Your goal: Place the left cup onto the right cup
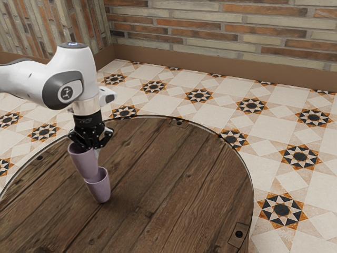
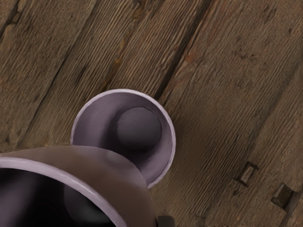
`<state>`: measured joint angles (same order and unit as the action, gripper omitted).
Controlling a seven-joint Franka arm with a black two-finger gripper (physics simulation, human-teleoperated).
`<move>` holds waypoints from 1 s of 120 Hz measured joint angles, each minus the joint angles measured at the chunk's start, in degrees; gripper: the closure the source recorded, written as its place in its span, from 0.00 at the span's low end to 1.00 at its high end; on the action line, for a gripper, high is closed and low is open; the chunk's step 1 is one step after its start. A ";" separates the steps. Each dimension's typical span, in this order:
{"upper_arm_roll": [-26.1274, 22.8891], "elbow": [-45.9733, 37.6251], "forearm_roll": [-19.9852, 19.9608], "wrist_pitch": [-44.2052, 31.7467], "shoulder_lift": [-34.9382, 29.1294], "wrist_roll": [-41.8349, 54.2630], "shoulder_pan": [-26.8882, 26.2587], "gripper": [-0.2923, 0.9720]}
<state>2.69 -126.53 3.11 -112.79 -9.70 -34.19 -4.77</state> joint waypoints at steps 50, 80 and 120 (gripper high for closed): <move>-0.05 0.50 -0.29 -2.54 1.77 -3.80 0.19 0.85; 0.11 1.23 -0.50 -4.10 3.57 -4.57 0.82 0.85; 0.56 1.02 -0.62 -5.40 4.38 -4.88 1.13 0.85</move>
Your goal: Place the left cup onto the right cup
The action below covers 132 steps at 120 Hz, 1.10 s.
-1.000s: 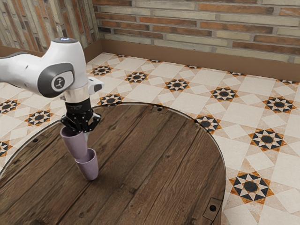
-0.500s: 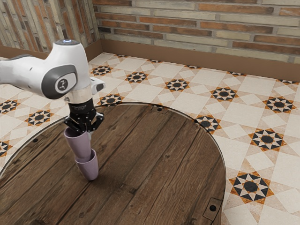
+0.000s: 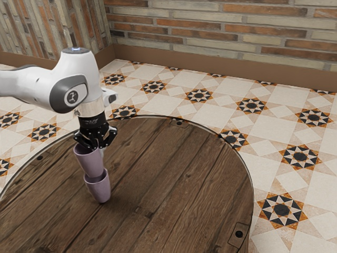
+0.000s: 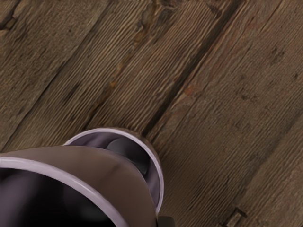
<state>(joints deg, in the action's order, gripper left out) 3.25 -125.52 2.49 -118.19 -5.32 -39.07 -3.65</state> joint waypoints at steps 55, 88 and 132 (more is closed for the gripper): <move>0.18 -0.27 -1.07 -0.96 1.36 0.16 0.40 0.85; 0.19 -0.35 -1.23 -1.58 2.10 0.22 0.49 0.85; 0.18 -0.45 -1.34 -1.70 1.90 0.45 0.49 0.37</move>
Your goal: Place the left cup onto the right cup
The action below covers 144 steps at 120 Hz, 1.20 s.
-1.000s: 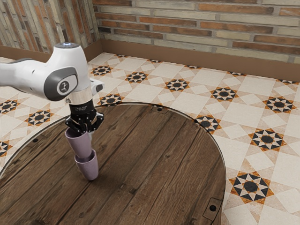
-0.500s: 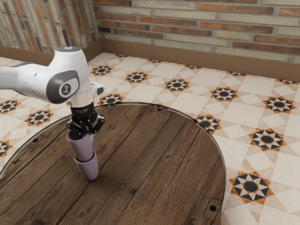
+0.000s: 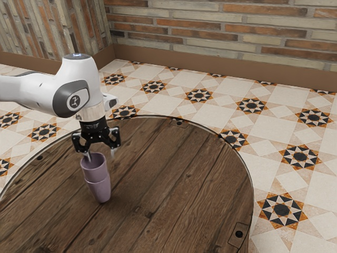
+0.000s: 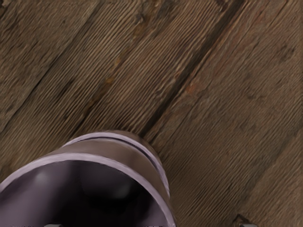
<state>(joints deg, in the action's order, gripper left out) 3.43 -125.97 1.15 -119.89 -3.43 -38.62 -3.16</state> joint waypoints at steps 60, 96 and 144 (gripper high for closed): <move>-0.32 3.38 1.54 2.55 -3.98 2.04 -0.09 0.24; -0.03 10.33 2.68 4.58 -2.84 10.92 -0.16 0.23; 0.85 26.48 3.68 9.23 4.43 21.57 0.00 0.23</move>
<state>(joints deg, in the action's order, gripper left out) 4.28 -99.49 4.82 -110.66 1.00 -17.05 -3.16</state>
